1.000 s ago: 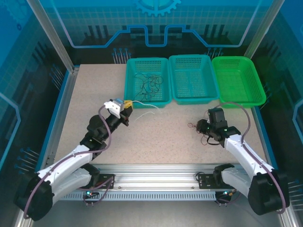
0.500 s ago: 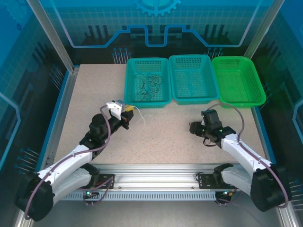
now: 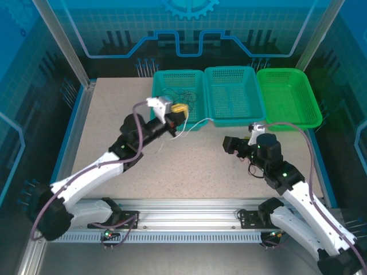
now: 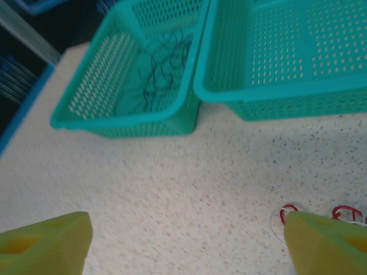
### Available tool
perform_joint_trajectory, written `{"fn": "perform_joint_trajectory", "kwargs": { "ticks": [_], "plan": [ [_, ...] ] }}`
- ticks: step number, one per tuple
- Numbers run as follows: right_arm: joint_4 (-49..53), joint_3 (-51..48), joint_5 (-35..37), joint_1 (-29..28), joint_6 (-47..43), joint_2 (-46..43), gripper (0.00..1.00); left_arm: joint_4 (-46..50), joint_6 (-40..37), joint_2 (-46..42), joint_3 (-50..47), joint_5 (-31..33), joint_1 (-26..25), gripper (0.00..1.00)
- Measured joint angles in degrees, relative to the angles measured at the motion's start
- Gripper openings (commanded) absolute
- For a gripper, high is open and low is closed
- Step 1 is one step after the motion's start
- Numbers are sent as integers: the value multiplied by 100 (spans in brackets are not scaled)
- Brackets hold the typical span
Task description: Untangle the cables
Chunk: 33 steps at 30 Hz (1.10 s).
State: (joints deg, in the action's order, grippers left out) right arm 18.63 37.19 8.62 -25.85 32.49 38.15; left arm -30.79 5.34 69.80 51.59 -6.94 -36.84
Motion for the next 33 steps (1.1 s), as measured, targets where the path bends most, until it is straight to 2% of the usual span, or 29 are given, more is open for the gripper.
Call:
{"fn": "perform_joint_trajectory", "kwargs": {
  "ticks": [3,7,13,17,21,23,24,25,26,28,33],
  "plan": [
    [63,-9,404,2,103,-610,100,-337,-173,903,809,48,-170,0],
    [192,-168,925,2,225,-1397,100,-922,-393,2149,1661,411,-190,0],
    [498,-352,1180,2,249,-1770,100,-1158,-575,4022,3329,1091,-190,0],
    [603,-352,1176,2,254,-1738,100,-658,-546,5274,4905,1475,-190,0],
    [669,-352,1152,2,267,-1709,100,522,-507,6343,6402,1733,-190,0],
    [693,-352,1132,2,267,-1703,100,1281,-476,6754,7012,1845,-190,26],
    [704,-352,1128,2,267,-1696,100,1685,-472,6920,7259,1873,-190,45],
    [710,-352,1123,2,267,-1690,100,2105,-457,7044,7453,1875,-190,58],
    [710,-352,1113,2,267,-1679,100,2461,-437,7125,7600,1873,-190,65],
    [708,-352,1084,2,267,-1650,100,3241,-420,7259,7890,1847,-190,75],
    [669,-352,1049,2,267,-1471,100,4463,-540,7219,8070,1635,-190,79]
  ]
}}
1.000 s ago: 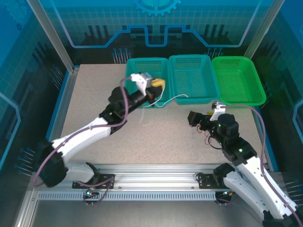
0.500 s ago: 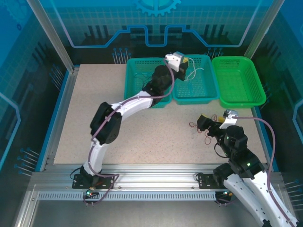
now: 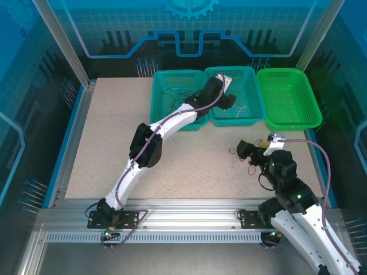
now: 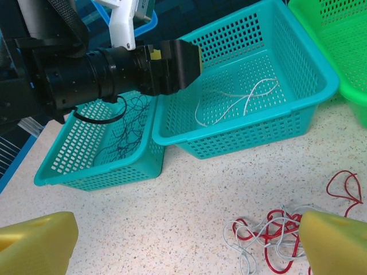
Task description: Untangle the cables
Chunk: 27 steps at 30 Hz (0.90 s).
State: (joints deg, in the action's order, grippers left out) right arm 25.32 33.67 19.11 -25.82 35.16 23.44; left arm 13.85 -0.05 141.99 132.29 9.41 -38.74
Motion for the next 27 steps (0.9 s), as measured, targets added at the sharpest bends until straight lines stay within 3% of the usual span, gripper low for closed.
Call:
{"fn": "perform_joint_trajectory", "kwargs": {
  "ticks": [3,6,13,19,27],
  "plan": [
    [-4,0,0,0,0,131,100,221,-9,-299,-380,-184,2,79],
    [2,2,48,0,24,221,100,11,35,-1012,-1360,-525,11,79],
    [140,48,144,155,37,750,100,-1508,470,-3477,-4035,-1196,4,80],
    [225,343,-286,717,-68,2138,99,-2677,807,-5309,-5982,-1224,-170,81],
    [42,820,-1139,1045,-184,4511,74,-2894,929,-6238,-7814,-1106,-573,82]
  ]
}}
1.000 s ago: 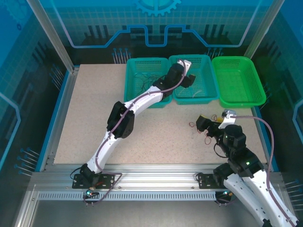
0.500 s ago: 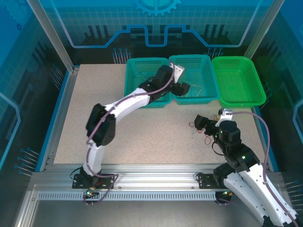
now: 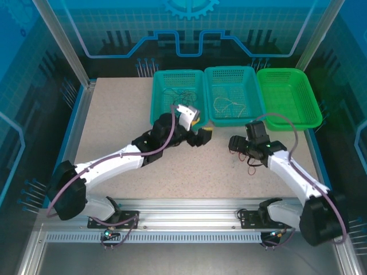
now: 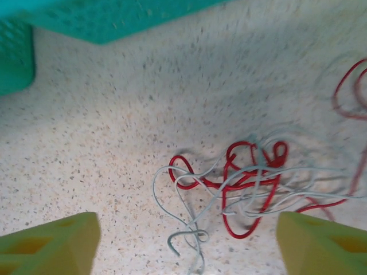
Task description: Untangle the cables
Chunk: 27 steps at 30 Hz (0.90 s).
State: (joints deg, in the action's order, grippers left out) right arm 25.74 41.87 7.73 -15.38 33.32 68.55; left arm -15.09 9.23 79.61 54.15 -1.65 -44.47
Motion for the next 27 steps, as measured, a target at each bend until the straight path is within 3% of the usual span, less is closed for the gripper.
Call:
{"fn": "perform_joint_trajectory", "kwargs": {
  "ticks": [5,8,10,14,21,27],
  "plan": [
    [-197,22,-192,7,98,844,70,116,44,-227,-435,111,-7,82],
    [-275,22,-199,7,170,1123,49,111,44,-245,-450,164,-7,83],
    [-293,22,-195,7,240,1207,28,107,42,-245,-450,192,-7,83],
    [-321,13,-127,7,264,1095,2,94,42,-243,-450,205,-7,83],
    [-297,2,-155,-107,118,-234,0,-46,48,-243,-487,205,-7,84],
    [-437,151,-1054,-317,-254,-1115,0,-197,74,-243,-710,81,-7,86]
  ]
}}
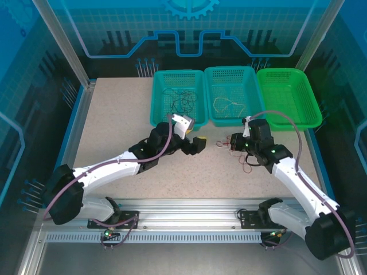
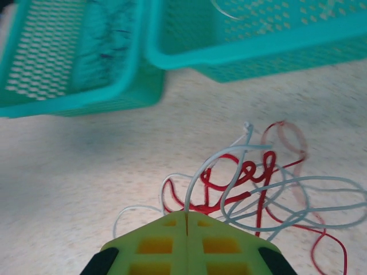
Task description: Untangle the cables
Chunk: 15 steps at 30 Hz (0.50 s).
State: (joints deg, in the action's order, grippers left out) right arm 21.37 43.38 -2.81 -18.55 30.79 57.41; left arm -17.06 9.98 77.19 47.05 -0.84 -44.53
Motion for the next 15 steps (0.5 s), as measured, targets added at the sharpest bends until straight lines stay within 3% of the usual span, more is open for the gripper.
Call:
{"fn": "perform_joint_trajectory", "kwargs": {
  "ticks": [12,15],
  "plan": [
    [-175,507,-1344,-323,-83,37,0,-1287,-750,330,-592,-1497,0,86],
    [-177,603,-1456,-332,-72,74,0,-1513,-822,544,-590,-1545,0,75]
  ]
}}
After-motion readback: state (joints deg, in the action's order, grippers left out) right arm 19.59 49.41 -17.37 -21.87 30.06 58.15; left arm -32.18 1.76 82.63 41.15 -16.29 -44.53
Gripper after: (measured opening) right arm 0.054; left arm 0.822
